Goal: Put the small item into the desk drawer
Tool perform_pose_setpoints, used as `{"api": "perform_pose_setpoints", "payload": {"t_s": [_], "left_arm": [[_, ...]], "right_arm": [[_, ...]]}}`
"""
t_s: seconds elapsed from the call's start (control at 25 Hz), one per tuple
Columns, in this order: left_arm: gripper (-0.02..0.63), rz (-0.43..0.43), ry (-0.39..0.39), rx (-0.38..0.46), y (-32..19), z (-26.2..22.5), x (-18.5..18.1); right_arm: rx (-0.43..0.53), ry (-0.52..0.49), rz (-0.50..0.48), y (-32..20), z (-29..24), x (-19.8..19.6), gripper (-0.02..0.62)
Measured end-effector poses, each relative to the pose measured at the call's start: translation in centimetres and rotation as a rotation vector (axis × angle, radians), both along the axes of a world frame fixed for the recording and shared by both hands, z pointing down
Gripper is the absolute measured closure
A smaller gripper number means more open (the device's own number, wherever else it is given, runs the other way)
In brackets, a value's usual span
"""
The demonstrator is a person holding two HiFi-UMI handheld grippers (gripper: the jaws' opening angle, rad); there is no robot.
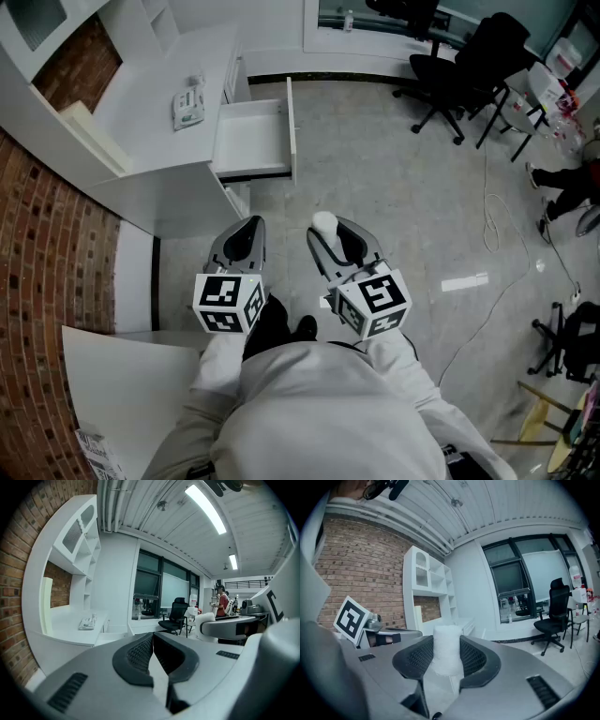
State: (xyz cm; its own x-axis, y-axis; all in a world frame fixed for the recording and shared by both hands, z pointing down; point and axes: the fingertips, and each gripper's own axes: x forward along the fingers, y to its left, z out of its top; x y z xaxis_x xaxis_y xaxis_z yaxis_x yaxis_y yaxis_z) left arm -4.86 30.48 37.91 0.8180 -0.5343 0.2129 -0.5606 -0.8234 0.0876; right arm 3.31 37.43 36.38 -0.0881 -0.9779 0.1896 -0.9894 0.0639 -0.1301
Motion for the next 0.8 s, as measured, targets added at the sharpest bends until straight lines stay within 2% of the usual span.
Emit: {"api": "perform_pose_setpoints", "payload": {"t_s": [0.28, 0.52, 0.8], "left_arm": [[0.587, 0.003, -0.009, 0.006, -0.5, -0.1, -0.1], [0.588, 0.002, -0.022, -0.003, -0.4, 0.3, 0.4], [0.587, -0.014, -0.038, -0.001, -2.4, 0.3, 0.0]], "right_arm": [[0.001, -0.023, -0.006, -0.4, 0.2, 0.0, 0.408], [-0.034, -0.048, 0.002, 0.2, 1.0, 1.1, 0.406], [-0.051, -0.072, 0.007, -1.9, 1.4, 1.7, 0.405]]}}
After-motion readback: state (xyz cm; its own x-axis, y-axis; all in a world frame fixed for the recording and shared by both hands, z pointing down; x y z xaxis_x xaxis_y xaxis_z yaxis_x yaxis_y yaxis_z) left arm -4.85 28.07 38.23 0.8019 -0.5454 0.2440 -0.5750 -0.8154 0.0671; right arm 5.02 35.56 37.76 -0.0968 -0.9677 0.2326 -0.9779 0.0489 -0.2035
